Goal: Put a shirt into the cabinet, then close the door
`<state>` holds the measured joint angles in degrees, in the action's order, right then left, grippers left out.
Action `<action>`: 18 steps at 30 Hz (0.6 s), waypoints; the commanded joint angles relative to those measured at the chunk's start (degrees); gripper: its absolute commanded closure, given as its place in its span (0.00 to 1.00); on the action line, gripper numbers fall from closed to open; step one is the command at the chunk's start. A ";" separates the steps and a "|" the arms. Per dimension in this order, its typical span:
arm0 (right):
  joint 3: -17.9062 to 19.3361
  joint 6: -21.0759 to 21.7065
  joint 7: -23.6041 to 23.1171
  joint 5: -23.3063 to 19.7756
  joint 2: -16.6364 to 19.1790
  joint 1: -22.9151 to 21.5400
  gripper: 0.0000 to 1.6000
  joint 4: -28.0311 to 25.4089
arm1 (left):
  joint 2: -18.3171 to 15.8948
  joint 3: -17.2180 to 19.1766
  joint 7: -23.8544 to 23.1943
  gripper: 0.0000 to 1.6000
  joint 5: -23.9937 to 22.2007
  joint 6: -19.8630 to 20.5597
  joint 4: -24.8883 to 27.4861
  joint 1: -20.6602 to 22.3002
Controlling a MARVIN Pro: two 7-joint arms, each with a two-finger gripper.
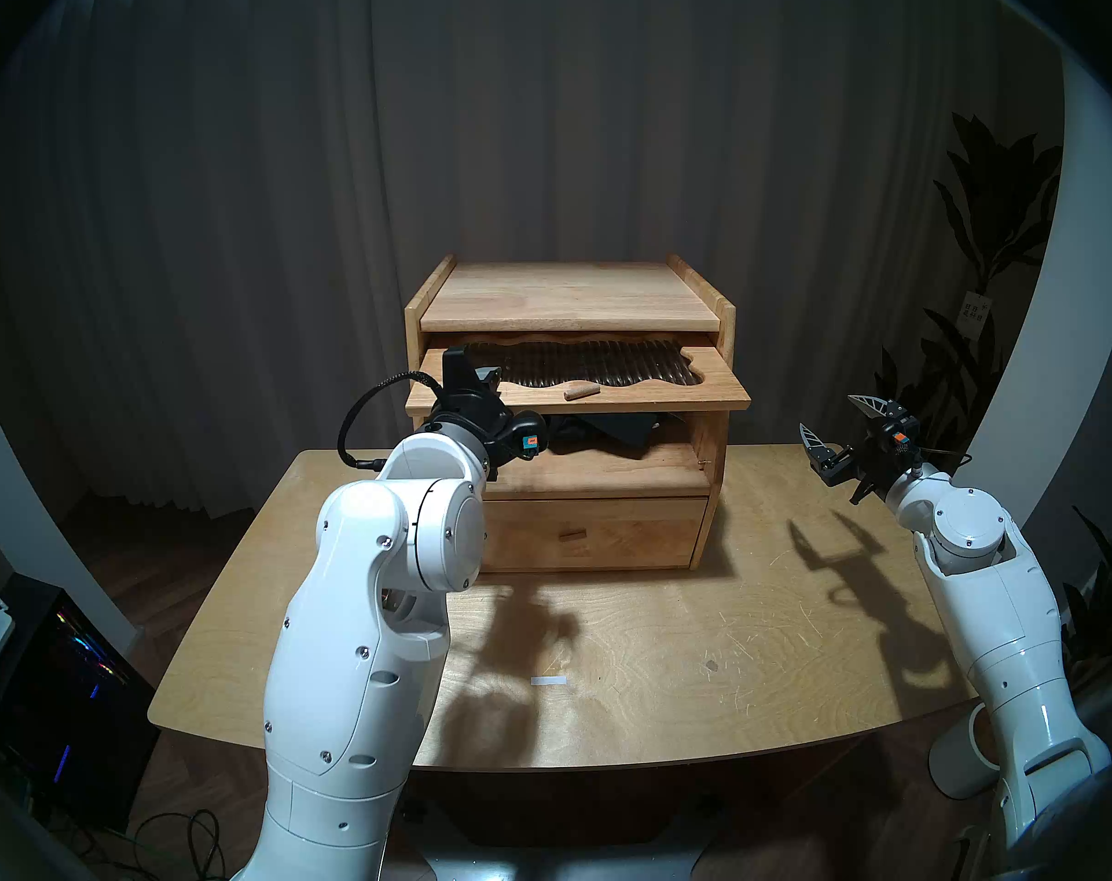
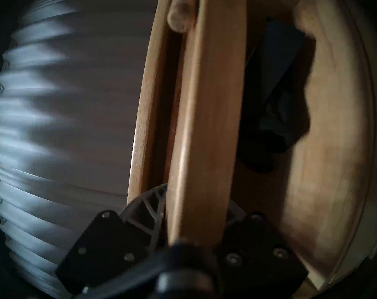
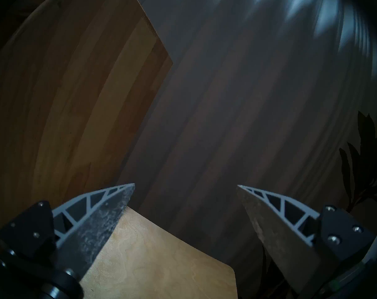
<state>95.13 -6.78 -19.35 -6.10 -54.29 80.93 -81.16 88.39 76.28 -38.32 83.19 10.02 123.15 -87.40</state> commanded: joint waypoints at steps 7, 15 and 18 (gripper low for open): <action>0.17 -0.44 0.07 -0.01 0.23 -0.52 0.00 -1.13 | -1.33 2.76 -5.70 1.00 -3.52 0.25 11.11 -8.30; 0.10 -0.38 0.05 -0.08 0.24 -0.62 0.00 -0.96 | -1.17 2.42 -10.63 1.00 -8.63 0.22 16.13 -14.21; 0.07 -0.35 0.05 -0.11 0.24 -0.64 0.00 -0.87 | -0.68 2.86 -13.08 1.00 -11.08 0.75 16.85 -15.90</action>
<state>95.04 -6.78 -19.31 -6.22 -54.22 80.93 -81.14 86.79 79.46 -47.51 76.60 10.58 136.06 -98.05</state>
